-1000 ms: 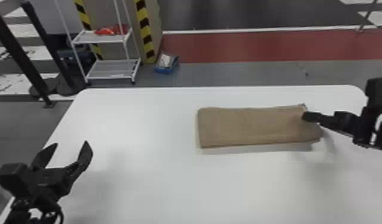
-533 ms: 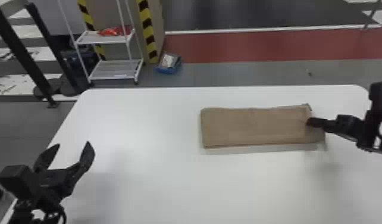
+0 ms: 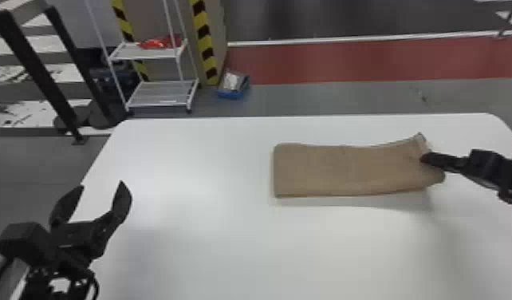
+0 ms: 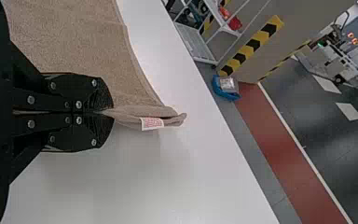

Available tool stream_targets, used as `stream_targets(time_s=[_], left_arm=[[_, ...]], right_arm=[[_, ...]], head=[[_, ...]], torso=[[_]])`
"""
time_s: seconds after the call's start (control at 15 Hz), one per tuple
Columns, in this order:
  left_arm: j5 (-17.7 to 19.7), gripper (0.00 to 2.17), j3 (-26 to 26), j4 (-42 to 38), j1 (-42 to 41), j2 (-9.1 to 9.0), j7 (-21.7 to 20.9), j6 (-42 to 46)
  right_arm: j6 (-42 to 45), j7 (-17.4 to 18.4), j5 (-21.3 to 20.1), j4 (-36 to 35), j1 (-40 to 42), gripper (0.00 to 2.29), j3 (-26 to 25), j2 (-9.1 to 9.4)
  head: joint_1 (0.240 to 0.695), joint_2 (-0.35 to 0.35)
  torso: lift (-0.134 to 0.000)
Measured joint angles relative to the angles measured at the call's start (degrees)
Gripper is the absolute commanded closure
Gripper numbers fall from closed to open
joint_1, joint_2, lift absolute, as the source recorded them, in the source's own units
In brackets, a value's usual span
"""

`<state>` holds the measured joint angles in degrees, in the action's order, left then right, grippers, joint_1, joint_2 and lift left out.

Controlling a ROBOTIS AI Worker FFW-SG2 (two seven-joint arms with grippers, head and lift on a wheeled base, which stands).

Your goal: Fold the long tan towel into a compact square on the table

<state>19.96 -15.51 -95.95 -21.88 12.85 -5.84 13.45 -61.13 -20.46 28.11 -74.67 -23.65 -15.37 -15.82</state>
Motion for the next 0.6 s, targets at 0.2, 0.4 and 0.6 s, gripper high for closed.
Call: stream_targets(time_s=[0.2,0.4,0.6], left_arm=[[-0.1,0.15,0.9,-1.1,-0.1,0.08,-0.3,-0.2],[-0.3,0.15,1.4,-1.3,-0.3,0.25,-0.5,-0.4],[-0.4,0.15,1.5,-1.3,-0.4,0.33,-0.5,-0.5]], right_arm=[[-3.3,0.6,3.3,-7.9,2.6,1.78,-4.0,0.00],[-6.0,0.9,6.5,-15.1,4.6,1.78,-8.4,-0.01],[-6.1,0.9,10.3,-17.6,5.2,1.78,-10.7,0.01]], head=[[0.695,0.095],[0.695,0.076],[0.695,0.068]], torso=[[-0.123],[-0.123],[-0.123]])
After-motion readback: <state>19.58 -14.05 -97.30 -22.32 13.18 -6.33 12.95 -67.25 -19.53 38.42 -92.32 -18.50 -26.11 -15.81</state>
